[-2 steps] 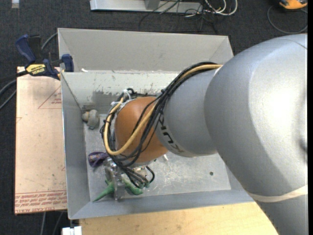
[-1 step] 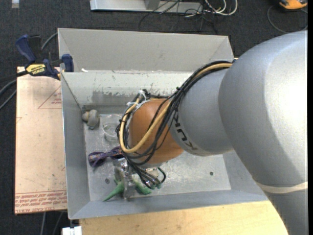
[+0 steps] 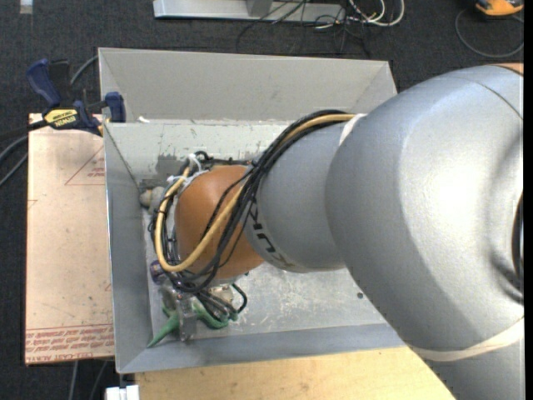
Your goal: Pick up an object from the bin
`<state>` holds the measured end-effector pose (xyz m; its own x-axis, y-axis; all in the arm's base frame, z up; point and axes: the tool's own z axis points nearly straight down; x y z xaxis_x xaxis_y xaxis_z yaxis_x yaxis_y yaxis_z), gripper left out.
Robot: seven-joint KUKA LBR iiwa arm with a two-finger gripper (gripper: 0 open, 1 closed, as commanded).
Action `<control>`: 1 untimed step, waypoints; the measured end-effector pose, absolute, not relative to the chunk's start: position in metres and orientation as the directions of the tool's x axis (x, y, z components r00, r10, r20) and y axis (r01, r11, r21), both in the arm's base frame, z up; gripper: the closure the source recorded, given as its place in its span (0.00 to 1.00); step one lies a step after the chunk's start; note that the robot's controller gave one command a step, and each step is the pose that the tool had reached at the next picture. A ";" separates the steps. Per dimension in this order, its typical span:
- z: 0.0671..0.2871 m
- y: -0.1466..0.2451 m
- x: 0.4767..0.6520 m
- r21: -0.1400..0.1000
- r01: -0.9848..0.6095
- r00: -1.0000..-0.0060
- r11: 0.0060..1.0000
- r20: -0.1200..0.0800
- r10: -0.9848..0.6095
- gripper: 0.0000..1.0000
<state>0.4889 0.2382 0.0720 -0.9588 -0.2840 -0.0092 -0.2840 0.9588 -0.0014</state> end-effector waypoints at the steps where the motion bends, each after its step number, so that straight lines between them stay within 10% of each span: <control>1: 0.072 0.238 0.489 -0.001 -0.284 -0.959 0.959 -0.009 -0.284 1.00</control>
Offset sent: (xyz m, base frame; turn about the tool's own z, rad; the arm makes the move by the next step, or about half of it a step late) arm 0.0224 0.0021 -0.0020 0.0012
